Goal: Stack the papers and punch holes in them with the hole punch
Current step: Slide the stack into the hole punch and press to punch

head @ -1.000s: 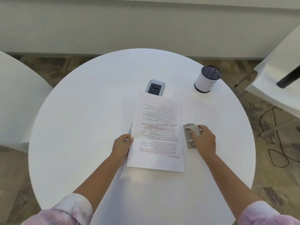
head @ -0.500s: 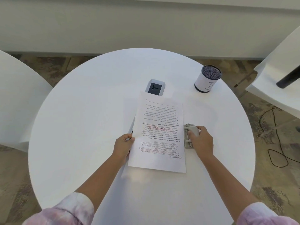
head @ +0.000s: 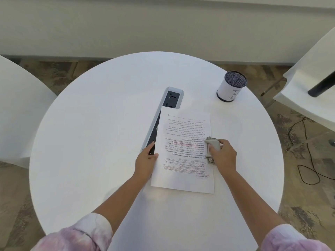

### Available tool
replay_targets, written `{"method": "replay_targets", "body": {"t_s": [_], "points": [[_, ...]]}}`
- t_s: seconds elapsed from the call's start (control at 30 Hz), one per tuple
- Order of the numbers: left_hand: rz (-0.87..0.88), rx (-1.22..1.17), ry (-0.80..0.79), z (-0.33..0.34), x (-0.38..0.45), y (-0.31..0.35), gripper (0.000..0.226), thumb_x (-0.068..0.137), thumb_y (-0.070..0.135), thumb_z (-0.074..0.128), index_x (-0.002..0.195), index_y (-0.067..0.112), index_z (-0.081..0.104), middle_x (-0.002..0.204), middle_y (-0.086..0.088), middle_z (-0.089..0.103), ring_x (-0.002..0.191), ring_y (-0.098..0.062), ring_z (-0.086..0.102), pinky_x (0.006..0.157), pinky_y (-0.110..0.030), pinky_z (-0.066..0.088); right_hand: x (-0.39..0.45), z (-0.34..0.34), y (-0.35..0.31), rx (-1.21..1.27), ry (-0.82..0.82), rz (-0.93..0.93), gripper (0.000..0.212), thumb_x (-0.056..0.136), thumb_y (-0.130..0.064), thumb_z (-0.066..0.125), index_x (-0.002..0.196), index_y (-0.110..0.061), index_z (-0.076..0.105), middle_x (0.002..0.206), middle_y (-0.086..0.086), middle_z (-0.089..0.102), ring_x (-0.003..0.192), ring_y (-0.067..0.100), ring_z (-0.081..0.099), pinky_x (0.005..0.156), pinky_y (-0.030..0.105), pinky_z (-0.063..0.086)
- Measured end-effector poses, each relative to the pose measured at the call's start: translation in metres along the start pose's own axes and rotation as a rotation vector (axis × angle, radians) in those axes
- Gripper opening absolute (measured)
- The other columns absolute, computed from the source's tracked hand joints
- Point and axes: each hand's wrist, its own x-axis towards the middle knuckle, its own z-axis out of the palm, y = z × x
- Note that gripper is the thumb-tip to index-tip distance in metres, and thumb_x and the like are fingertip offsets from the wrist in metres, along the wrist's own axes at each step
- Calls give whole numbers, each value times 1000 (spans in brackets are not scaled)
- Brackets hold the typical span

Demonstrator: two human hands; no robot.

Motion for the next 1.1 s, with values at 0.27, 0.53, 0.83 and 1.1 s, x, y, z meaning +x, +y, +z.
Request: {"method": "replay_targets", "body": {"t_s": [0.27,0.53,0.83,1.1], "points": [[9,36,-24,-1,1,1,54,92,10,51,140,28,36,74,-2,64,75,-15,57,86,-37,47,4,4,3,-28,6,-29,42,80,-34,67,113,-12,54,102,6,60,79,16,57,60,25,47],[-21,10,-57,-3,1,5,53,92,9,50,139,29,39,69,-1,60,65,-11,54,58,-22,43,26,1,-1,-221,61,-201,40,90,-40,50,120,-13,51,124,10,50,118,27,46,91,40,41],[1,27,-95,-6,3,4,52,92,5,48,136,32,42,45,13,53,47,0,47,49,-13,37,46,18,-13,-375,-95,-335,34,97,-27,36,126,-11,47,132,9,47,123,26,40,96,38,37],[47,131,-76,-10,2,-2,53,91,5,50,136,32,43,39,16,40,54,-8,38,61,-17,35,50,23,-8,-334,-61,-345,33,98,-19,36,126,-6,47,131,12,48,122,28,40,96,32,32]]}}
